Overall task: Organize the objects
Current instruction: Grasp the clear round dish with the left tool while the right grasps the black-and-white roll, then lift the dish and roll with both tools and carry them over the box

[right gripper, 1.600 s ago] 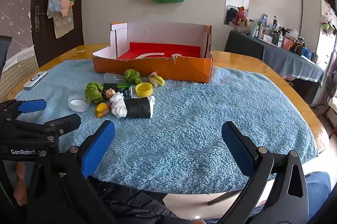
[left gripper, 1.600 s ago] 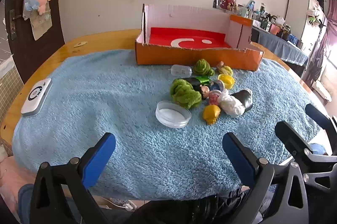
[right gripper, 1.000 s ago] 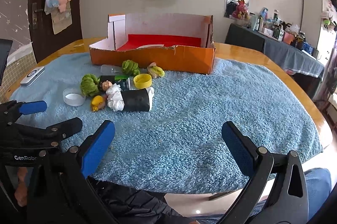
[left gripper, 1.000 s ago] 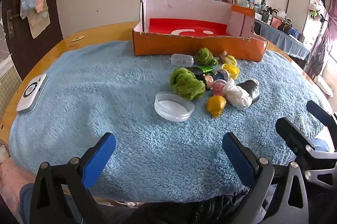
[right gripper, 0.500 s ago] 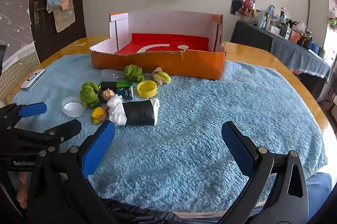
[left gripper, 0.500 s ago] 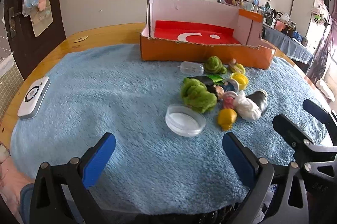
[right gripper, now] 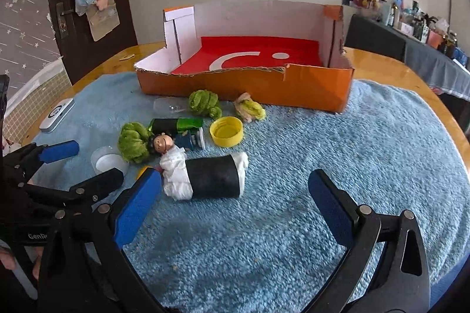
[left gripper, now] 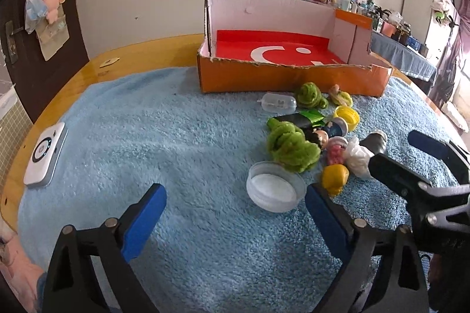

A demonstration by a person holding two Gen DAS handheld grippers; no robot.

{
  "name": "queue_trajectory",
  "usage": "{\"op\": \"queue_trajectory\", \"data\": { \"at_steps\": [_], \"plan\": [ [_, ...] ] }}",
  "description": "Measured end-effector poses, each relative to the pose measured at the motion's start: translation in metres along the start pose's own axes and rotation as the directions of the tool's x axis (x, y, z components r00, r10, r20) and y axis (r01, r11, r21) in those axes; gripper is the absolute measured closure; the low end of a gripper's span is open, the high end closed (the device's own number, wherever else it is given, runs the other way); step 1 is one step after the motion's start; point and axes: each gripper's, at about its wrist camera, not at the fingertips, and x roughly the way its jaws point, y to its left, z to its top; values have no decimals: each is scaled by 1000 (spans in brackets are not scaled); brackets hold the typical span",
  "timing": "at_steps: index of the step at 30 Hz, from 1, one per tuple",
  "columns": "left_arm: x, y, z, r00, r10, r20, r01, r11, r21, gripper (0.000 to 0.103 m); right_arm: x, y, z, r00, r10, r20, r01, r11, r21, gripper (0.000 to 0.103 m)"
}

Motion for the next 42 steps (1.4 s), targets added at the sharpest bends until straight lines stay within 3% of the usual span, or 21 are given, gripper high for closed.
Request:
{"op": "queue_trajectory", "data": {
  "at_steps": [6,10,18,20,25,32,42],
  "plan": [
    [7,2,0,999,-29,-14,29,1000,7,13,13,0,4,997,51,-60,-51,999,2,17],
    [6,1,0,999,-36,-6,36,999,19,15,16,1,3,995,68,-79,-68,998,1,20],
    [5,-11,5,997,-70,23,68,994,83,29,19,3,7,984,141,-111,-142,990,4,45],
    [6,-15,4,995,-94,14,92,992,91,42,19,3,8,982,148,-115,-149,989,4,46],
    [4,-21,0,996,-91,23,88,989,115,61,18,1,7,981,157,-112,-157,987,11,48],
    [-1,-13,1,992,-126,27,124,989,79,61,15,-1,7,981,164,-105,-162,986,27,49],
    [-19,-13,10,989,-124,77,118,990,82,61,0,-8,16,982,177,-61,-174,983,52,49]
  ]
}}
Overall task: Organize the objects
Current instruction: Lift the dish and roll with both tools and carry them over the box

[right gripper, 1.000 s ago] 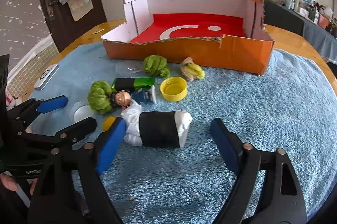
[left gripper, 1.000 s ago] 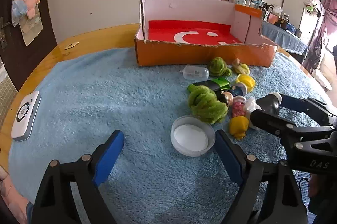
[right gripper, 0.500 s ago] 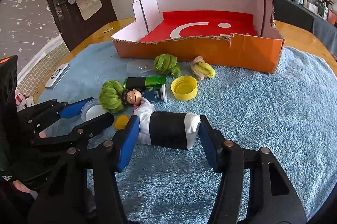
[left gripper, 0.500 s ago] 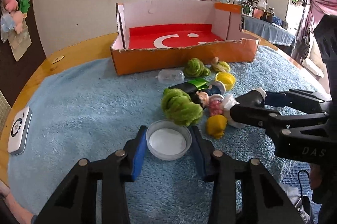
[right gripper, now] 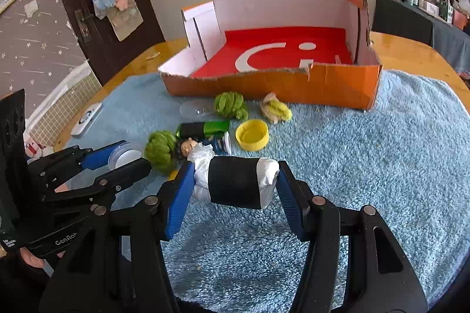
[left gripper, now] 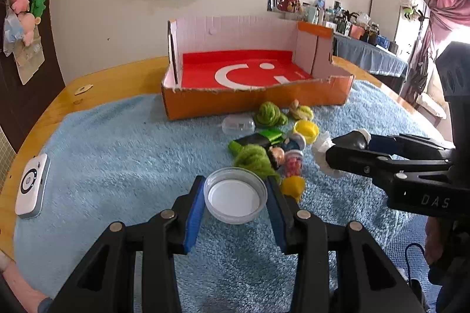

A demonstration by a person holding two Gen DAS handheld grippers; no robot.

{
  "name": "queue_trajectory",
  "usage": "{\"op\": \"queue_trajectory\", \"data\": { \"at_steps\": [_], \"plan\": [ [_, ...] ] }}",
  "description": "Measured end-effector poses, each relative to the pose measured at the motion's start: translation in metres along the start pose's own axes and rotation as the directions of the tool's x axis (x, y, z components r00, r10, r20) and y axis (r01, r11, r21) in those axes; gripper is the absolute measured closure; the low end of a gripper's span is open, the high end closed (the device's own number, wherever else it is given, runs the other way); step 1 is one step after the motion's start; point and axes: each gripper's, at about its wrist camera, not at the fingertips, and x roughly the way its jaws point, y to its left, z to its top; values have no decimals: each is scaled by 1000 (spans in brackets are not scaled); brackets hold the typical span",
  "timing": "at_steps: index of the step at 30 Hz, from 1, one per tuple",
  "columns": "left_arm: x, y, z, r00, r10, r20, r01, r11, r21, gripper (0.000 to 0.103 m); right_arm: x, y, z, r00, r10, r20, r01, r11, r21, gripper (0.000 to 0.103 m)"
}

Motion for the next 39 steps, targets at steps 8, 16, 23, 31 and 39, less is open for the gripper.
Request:
{"op": "queue_trajectory", "data": {
  "at_steps": [8,16,23,31,39],
  "plan": [
    [-6,3,13,1000,9,27,-9,1000,-4,61,-13,-1,16,999,5,45,-6,1000,3,49],
    [-9,2,37,998,20,54,-20,1000,-1,61,-24,-6,42,996,-15,87,15,1000,3,49],
    [-6,4,70,997,13,77,-11,1000,-16,61,-31,-13,70,992,-33,120,32,999,6,49],
    [11,6,113,998,14,66,-12,1000,-26,61,-27,-21,101,990,-55,134,53,998,13,49],
    [29,12,153,999,-6,51,9,998,-60,61,-17,-30,124,989,-77,125,75,997,21,49]
  ]
}}
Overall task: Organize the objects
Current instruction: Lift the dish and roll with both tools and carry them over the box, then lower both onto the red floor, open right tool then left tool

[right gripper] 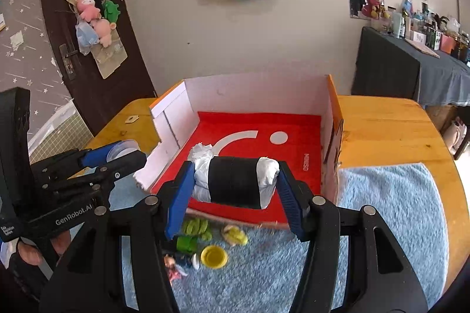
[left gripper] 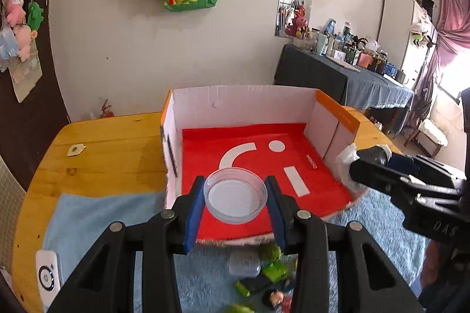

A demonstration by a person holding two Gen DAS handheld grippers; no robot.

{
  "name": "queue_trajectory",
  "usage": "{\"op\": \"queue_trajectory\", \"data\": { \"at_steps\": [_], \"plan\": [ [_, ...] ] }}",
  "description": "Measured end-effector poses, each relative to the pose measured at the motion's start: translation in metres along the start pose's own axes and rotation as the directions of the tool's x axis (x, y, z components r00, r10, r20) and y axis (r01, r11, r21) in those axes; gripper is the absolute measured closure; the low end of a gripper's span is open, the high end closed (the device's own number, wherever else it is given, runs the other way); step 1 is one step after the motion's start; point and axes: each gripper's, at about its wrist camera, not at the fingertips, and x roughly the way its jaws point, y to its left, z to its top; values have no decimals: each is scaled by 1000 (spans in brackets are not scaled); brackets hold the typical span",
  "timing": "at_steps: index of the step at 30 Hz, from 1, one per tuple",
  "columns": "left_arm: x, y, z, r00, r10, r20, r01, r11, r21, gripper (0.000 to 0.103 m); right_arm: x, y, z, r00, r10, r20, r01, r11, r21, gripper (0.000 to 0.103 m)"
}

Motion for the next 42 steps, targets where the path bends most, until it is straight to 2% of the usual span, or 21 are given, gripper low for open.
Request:
{"op": "queue_trajectory", "data": {
  "at_steps": [10,17,23,30,38,42],
  "plan": [
    [43,-1,29,998,-18,-67,17,1000,-24,61,25,-7,24,999,-19,-42,19,1000,10,49],
    [76,8,41,991,-27,-130,19,998,-61,61,59,-18,33,994,-29,-108,32,999,28,49],
    [109,16,44,977,-34,-209,15,996,-93,61,89,-28,41,984,-41,-173,48,998,35,49],
    [144,20,41,956,-37,-290,4,994,-113,61,122,-36,35,963,-69,-261,77,997,20,49],
    [168,22,35,937,-41,-347,-1,993,-119,61,140,-50,25,939,-71,-336,89,995,37,49],
    [172,23,31,932,-35,-360,-7,993,-116,61,140,-55,26,935,-67,-350,90,995,49,49]
  ]
}}
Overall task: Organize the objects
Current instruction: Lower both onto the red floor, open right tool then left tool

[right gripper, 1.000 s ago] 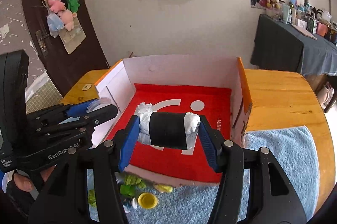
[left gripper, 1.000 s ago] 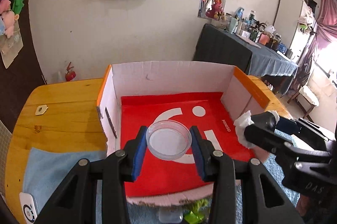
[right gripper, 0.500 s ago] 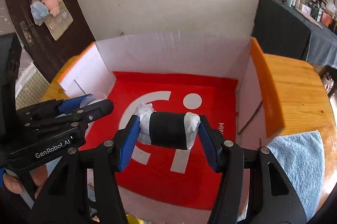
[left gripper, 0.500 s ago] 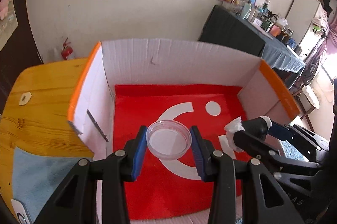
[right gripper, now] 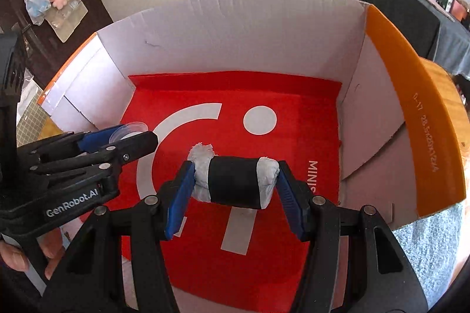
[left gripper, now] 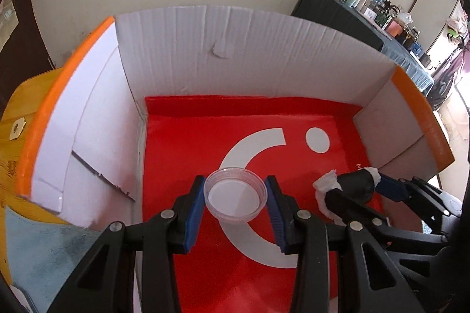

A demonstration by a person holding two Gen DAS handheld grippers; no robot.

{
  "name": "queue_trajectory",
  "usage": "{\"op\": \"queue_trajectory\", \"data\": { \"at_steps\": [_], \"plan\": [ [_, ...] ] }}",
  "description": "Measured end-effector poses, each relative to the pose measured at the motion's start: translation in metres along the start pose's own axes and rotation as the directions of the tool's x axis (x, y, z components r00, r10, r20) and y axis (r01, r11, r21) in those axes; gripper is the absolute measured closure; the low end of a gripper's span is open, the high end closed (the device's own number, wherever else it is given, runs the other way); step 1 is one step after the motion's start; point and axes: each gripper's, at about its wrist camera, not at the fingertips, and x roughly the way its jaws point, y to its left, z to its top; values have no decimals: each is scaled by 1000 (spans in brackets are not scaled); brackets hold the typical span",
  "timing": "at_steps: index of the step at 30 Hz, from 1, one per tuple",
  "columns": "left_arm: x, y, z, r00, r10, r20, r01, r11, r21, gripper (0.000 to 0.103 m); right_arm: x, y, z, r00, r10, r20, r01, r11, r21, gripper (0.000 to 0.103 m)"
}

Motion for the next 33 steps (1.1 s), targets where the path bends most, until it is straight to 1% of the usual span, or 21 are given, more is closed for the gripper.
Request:
{"op": "queue_trajectory", "data": {
  "at_steps": [8,17,24,26,29,33],
  "plan": [
    [13,2,-4,999,9,-32,-9,1000,-4,61,1,-3,2,999,-23,-40,23,1000,5,49],
    [13,3,-6,999,14,-35,-14,1000,3,61,8,-8,0,994,-33,-104,33,999,0,48],
    [14,4,-5,999,6,-37,-6,1000,-2,61,5,-11,-3,994,-36,-103,36,999,1,47],
    [14,4,-4,999,3,-38,-3,1000,-3,59,5,-10,-3,994,-36,-101,36,999,2,47],
    [14,4,-3,999,0,-38,0,1000,-8,55,3,-11,-4,994,-42,-98,42,999,-1,43],
    [16,1,0,999,5,-36,-6,1000,-12,54,-1,-12,-6,995,-40,-90,40,999,-3,39]
  ]
}}
